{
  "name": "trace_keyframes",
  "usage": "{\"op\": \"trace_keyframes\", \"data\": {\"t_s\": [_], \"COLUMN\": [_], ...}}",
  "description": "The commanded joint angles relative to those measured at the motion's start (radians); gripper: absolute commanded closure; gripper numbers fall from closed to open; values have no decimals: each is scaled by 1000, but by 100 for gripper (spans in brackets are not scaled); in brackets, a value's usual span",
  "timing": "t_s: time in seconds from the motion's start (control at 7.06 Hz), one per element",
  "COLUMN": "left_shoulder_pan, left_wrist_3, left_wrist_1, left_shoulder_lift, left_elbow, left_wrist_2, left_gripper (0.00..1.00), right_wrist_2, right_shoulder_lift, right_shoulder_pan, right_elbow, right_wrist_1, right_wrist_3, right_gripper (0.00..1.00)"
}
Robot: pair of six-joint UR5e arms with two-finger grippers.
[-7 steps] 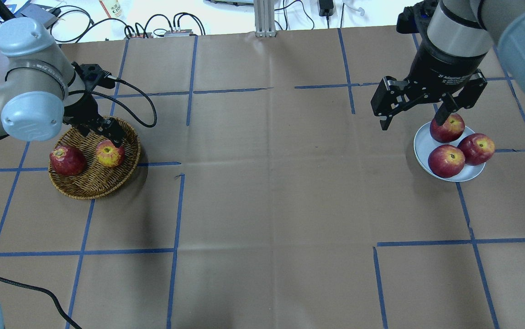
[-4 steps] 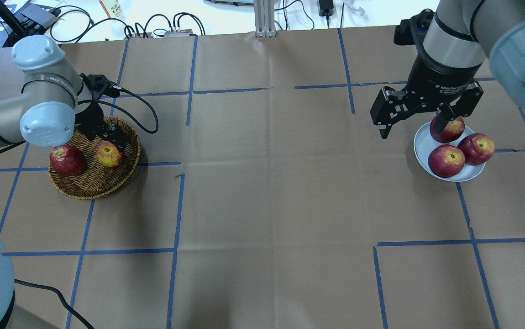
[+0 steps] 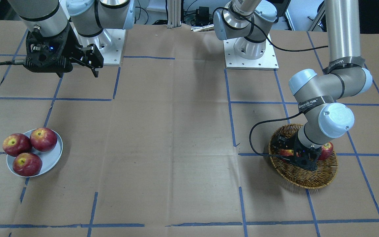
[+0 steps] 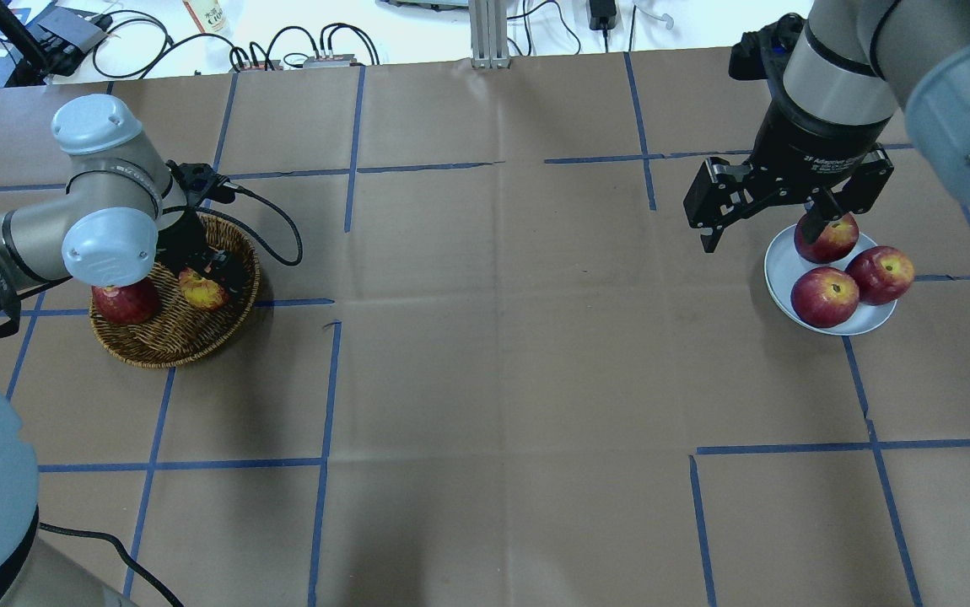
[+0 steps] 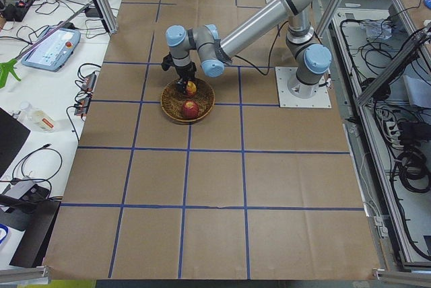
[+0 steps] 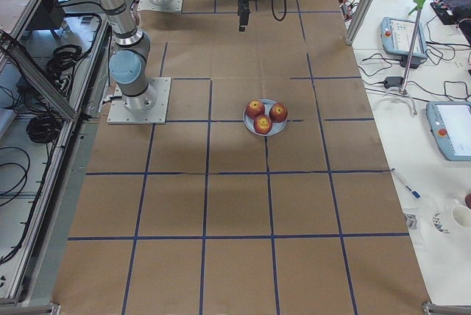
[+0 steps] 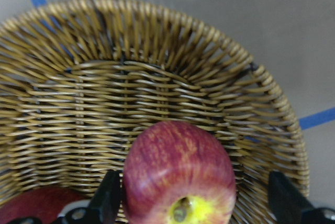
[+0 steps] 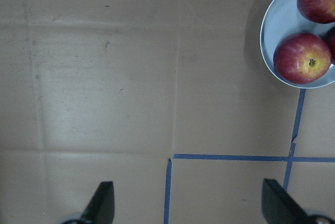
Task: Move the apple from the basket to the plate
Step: 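Close the left gripper on the red-yellow apple and lift it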
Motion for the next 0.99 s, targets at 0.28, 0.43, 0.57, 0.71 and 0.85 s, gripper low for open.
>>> {"op": "trace_keyframes", "data": {"t_s": [0.28,0.43,0.57,0.71,0.85], "left_shoulder_pan": [4,4,4,4,1], "left_wrist_3": [-3,-4,-9,-6,-6], "left_wrist_1": [22,22,22,25,28], "left_shoulder_lift": [-29,-31,-29,-25,-7], "left_elbow": [2,9,16,22,25], "left_wrist_2": [0,0,0,-3,-1], "left_gripper": [17,40,61,72,78], "right_wrist_2": [2,2,2,5,5], "right_shoulder_lift": [-1,-1,-1,-1,-1], "right_shoulder_pan": [0,0,0,0,0], "right_elbow": [0,-1,-1,0,0], "right_wrist_1": [0,0,0,0,0], "right_wrist_3": [4,4,4,6,6], "right_gripper": [0,0,0,0,0]}}
